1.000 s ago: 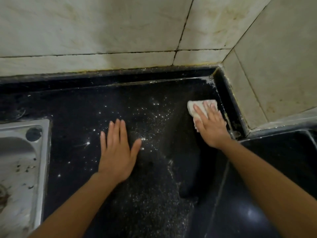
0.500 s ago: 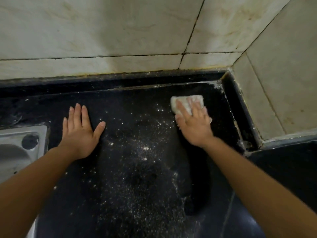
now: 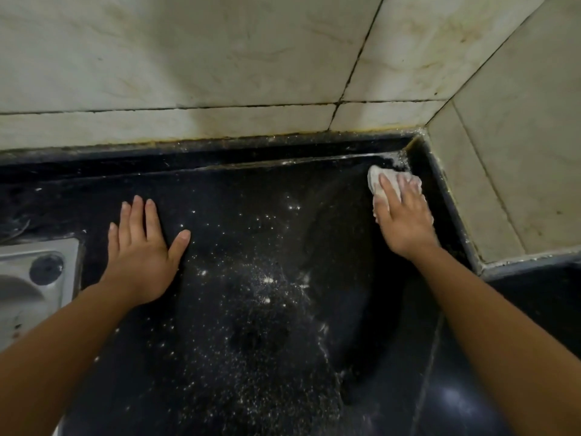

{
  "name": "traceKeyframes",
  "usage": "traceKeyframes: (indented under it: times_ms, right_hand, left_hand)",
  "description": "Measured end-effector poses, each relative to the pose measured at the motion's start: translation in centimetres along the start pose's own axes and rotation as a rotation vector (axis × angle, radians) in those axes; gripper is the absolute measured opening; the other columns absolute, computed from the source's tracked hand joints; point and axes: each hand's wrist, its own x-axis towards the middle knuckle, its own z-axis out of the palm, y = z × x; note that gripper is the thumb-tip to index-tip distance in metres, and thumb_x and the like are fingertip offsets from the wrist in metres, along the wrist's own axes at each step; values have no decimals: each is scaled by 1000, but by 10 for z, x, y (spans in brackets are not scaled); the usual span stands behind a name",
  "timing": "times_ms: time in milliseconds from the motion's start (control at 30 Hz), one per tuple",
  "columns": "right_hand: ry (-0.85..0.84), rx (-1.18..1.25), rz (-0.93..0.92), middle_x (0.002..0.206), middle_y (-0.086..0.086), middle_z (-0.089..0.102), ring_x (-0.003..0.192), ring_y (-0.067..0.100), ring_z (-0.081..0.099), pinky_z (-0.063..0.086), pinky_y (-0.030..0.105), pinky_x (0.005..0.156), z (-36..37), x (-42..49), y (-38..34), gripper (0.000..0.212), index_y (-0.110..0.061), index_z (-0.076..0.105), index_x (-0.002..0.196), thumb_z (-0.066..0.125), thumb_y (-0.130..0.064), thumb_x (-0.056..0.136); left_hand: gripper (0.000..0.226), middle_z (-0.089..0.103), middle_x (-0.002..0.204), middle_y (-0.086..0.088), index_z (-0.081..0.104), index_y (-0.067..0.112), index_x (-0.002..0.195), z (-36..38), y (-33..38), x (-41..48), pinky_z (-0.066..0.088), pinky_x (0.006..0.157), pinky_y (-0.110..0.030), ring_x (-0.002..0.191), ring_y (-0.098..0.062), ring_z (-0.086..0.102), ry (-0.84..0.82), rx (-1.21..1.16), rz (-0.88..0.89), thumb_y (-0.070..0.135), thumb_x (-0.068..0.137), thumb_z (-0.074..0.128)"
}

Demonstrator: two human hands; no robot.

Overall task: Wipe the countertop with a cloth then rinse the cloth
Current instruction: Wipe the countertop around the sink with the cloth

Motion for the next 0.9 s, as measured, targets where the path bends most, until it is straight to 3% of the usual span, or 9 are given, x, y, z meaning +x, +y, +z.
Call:
traceKeyframes:
  times_ms: [100, 200, 433, 533, 600, 700, 800, 900]
  right_hand:
    - [25, 61, 171, 161, 5, -11, 147, 24, -15, -12, 40, 117, 6, 16, -41, 54, -36, -3, 152, 13, -47, 102]
    - [2, 89, 144, 160, 8, -12, 146, 27, -17, -14, 42, 116, 16, 14, -87, 54, -36, -7, 152, 12, -46, 102]
    - [-70, 55, -381, 161, 2, -10, 145, 21, -19, -16, 39, 116, 45, -53, -141, 52, -41, 0, 150, 18, -48, 102]
    - [-181, 7, -668, 160, -4, -9, 145, 14, -21, -15, 36, 118, 43, -72, -124, 49, -45, 6, 149, 21, -46, 102]
    - [-221, -35, -766, 161, -7, -3, 146, 11, -15, -16, 30, 116, 34, -71, -97, 49, -47, 9, 147, 18, -51, 99]
    - [-92, -72, -509, 161, 1, 12, 148, 20, 2, -10, 29, 115, 17, -45, -55, 56, -46, 13, 147, 10, -58, 93]
    - [-19, -26, -135, 162, 2, 3, 148, 20, -5, -7, 37, 118, 6, -16, -31, 52, -42, 11, 150, 13, -52, 99]
    - [9, 47, 93, 162, 3, -7, 147, 22, -12, -11, 40, 117, 8, 0, -54, 52, -38, 3, 152, 16, -45, 102]
  left_hand:
    - [85, -23, 156, -6, -15, 12, 149, -1, 0, 2, -14, 114, -37, 142, -18, -24, -13, 6, -2, 63, 86, 10]
    - [85, -25, 155, -6, -17, 12, 148, -2, 0, 2, -15, 113, -37, 141, -18, -26, -32, 9, 1, 64, 85, 8]
    - [83, -29, 154, -5, -21, 12, 147, -7, 1, -1, -15, 115, -38, 140, -18, -29, -83, 15, 2, 63, 88, 8]
    - [82, -30, 153, -5, -22, 13, 147, -10, 1, -2, -15, 115, -39, 139, -18, -30, -107, 17, 6, 62, 89, 9]
    - [81, -30, 153, -5, -22, 13, 147, -11, 2, -2, -16, 115, -40, 139, -18, -30, -113, 25, 7, 62, 90, 9]
    - [81, -30, 153, -6, -22, 12, 147, -12, 1, -2, -16, 114, -40, 139, -19, -30, -112, 20, 10, 62, 90, 9]
    - [81, -30, 153, -7, -23, 12, 146, -10, 0, -2, -16, 114, -40, 139, -20, -29, -103, 28, 19, 62, 89, 7]
    - [81, -30, 153, -8, -23, 11, 146, -9, 0, -2, -16, 115, -40, 139, -21, -29, -101, 29, 21, 61, 90, 6]
